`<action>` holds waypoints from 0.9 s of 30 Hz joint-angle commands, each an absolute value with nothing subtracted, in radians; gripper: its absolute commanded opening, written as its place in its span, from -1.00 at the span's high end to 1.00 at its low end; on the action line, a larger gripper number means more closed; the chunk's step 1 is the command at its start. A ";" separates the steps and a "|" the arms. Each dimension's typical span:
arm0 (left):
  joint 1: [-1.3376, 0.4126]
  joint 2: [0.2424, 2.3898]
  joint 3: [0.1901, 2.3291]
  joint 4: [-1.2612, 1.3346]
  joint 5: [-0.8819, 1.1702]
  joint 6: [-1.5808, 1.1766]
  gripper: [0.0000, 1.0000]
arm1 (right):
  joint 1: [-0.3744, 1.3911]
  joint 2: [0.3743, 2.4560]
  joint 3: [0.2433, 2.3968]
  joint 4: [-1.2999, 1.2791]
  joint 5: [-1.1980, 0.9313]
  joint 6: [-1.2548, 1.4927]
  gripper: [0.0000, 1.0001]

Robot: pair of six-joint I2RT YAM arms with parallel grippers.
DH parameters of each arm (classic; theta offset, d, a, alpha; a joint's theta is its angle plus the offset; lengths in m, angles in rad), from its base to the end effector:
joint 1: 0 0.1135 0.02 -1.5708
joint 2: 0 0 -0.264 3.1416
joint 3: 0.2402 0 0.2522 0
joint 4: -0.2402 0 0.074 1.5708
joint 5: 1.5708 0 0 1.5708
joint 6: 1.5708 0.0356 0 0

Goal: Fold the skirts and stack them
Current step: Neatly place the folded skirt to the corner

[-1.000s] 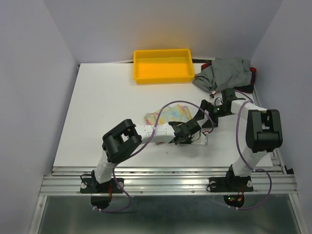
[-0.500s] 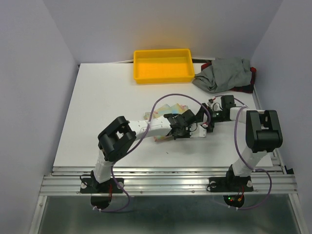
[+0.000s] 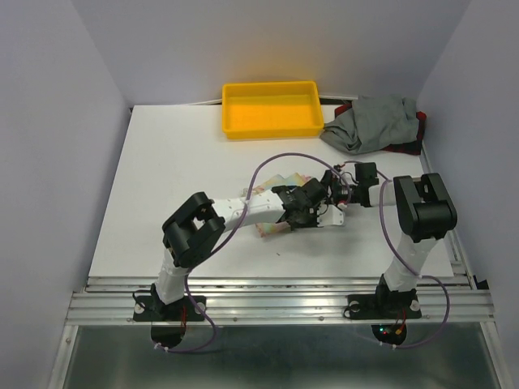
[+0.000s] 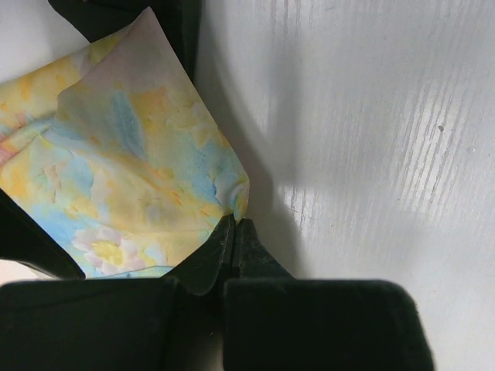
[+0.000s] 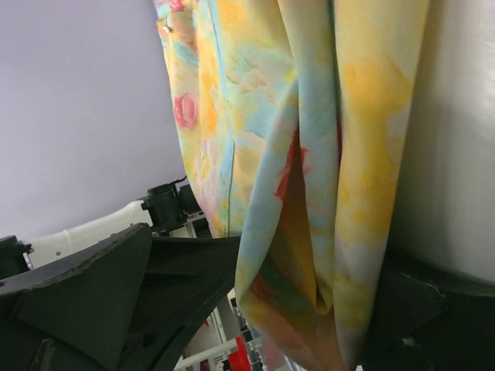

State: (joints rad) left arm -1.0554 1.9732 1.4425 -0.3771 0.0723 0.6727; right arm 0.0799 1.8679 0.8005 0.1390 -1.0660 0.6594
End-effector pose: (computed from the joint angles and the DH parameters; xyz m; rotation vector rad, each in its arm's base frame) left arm 0.2109 -0.3775 0.1979 1.9156 1.5949 -0.2517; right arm 0.3191 0.0568 0.1073 0.2387 2.4805 1.6391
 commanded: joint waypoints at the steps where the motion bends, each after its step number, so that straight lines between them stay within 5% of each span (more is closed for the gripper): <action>1: -1.045 1.905 1.500 -0.390 0.115 0.686 1.00 | 0.115 1.931 0.762 0.313 -1.049 0.733 -0.97; 11: -1.037 1.927 1.503 -0.380 0.109 0.695 1.00 | 0.160 1.962 0.715 0.515 -0.996 0.865 -0.52; 18: -1.035 1.930 1.519 -0.383 0.117 0.686 0.99 | 0.160 1.942 0.764 0.493 -0.925 0.829 0.42; 19: -1.035 1.927 1.525 -0.390 0.117 0.683 0.78 | 0.160 1.934 0.797 0.448 -0.911 0.772 0.71; 21: -1.028 1.901 1.529 -0.400 0.121 0.651 0.50 | 0.160 1.908 0.848 0.312 -0.890 0.695 0.95; 22: -1.020 1.887 1.532 -0.405 0.130 0.634 0.26 | 0.160 1.896 0.876 0.266 -0.861 0.607 0.99; 24: -0.974 1.838 1.540 -0.432 0.176 0.571 0.10 | 0.160 1.861 0.965 0.110 -0.815 0.463 0.99; 27: -0.860 1.757 1.549 -0.459 0.274 0.497 0.04 | 0.160 1.816 1.070 -0.076 -0.773 0.268 0.99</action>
State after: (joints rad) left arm -0.9844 1.9293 1.4818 -0.4225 0.1616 0.6064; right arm 0.1532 1.9236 0.9318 0.1543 -0.8639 0.5671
